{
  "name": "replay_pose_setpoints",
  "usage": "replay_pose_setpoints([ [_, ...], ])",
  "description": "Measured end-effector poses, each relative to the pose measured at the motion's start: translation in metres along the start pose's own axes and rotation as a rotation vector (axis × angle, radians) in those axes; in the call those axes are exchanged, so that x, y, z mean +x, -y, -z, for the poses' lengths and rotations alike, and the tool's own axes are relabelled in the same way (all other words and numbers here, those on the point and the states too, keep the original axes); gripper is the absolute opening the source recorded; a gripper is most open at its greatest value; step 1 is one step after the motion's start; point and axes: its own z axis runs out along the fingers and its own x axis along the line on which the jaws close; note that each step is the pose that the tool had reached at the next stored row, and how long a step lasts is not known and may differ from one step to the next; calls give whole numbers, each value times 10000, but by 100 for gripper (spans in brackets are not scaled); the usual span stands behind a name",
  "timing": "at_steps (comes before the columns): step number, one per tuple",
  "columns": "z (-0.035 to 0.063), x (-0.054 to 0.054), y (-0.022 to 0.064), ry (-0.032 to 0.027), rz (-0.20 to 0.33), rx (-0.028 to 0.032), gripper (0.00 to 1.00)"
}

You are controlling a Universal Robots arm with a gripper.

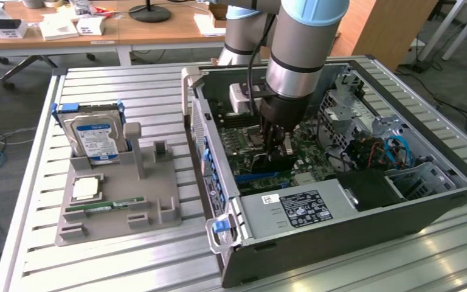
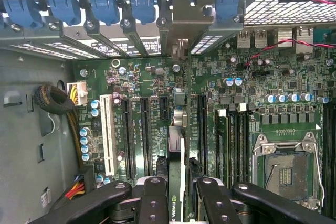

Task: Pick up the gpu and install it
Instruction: 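Insert the gpu into the slot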

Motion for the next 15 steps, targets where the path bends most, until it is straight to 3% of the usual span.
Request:
replay_pose_setpoints([
  [7,0,0,9,-13,-1,-159,26],
  [12,1,-1,22,-28,-3,-335,26],
  [15,1,-1,22,-30,-4,-349,26],
])
